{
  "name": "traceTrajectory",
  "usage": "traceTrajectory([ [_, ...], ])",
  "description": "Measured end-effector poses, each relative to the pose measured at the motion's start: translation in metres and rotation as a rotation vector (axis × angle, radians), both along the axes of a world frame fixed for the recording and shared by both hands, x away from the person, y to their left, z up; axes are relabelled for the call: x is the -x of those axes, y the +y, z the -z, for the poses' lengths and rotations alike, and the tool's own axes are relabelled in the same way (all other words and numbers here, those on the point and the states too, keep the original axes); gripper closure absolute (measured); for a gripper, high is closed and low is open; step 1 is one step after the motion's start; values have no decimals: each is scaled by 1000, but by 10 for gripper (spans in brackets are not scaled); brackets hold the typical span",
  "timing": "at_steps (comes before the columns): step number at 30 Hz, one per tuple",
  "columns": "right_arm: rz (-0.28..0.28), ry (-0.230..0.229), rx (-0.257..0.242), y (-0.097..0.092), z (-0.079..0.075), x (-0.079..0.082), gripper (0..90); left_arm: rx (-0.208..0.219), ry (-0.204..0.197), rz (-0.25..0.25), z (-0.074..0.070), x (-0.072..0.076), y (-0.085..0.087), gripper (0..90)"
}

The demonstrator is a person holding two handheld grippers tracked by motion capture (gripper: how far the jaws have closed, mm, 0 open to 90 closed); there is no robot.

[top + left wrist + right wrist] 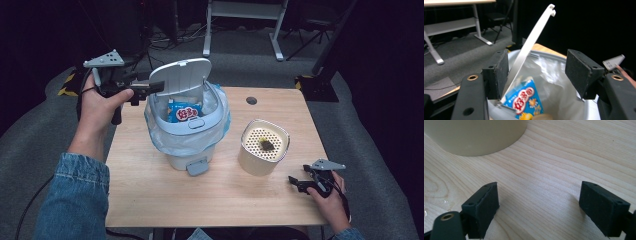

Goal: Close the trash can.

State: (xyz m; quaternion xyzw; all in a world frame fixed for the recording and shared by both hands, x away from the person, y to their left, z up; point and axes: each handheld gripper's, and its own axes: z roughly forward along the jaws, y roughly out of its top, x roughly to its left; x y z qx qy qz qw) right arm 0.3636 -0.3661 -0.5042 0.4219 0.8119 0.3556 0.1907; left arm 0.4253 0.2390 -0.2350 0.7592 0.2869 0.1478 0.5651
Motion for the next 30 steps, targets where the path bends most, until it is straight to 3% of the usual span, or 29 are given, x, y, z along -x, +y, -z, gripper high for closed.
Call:
traceTrajectory([
  [3, 0, 0, 0, 0, 0, 0, 161, 8, -13, 44, -1, 6, -5, 350],
  [10, 0, 0, 0, 0, 0, 0, 161, -46, 12, 118, 7, 12, -24, 349],
  [15, 0, 0, 0, 0, 0, 0, 161, -24, 39, 155, 13, 10, -32, 348],
  [26, 0, 0, 0, 0, 0, 0, 162, -2, 161, 232, 27, 3, -52, 408],
  [30, 0, 0, 0, 0, 0, 0, 161, -7, 189, 228, 32, 1, -57, 461],
])
